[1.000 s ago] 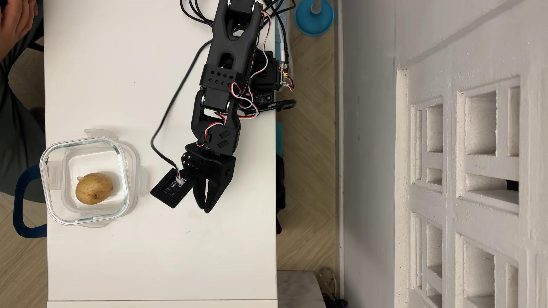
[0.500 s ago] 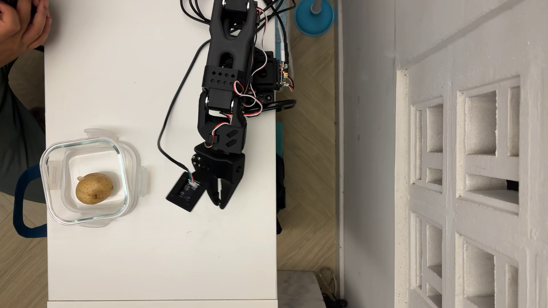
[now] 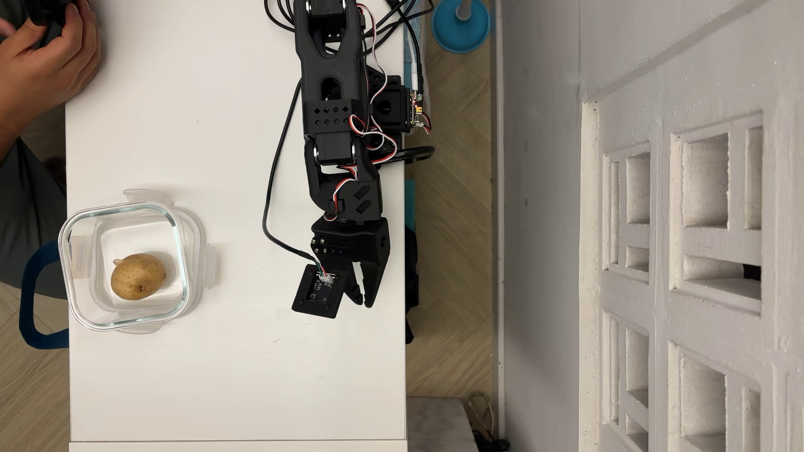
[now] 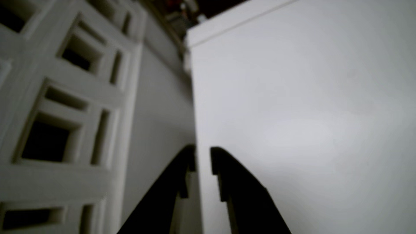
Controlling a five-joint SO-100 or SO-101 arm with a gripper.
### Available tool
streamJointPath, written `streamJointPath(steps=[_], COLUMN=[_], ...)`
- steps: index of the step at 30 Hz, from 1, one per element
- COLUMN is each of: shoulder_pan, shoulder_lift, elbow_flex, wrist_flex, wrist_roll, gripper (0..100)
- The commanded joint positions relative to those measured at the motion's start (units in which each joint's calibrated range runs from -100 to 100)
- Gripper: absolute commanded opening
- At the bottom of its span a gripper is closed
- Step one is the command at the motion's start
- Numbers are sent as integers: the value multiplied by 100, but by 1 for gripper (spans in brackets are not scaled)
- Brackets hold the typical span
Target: Grab the potato and put it in box
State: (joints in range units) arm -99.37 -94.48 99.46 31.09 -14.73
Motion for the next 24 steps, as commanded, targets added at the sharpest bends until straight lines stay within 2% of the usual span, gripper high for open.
streamJointPath(steps=[1,24], shoulder_pan=[-63,-63], shoulder_lift=[-58,-67], elbow_flex=[2,2], wrist_flex=[588,632], wrist_roll=[23,23], gripper=[4,4])
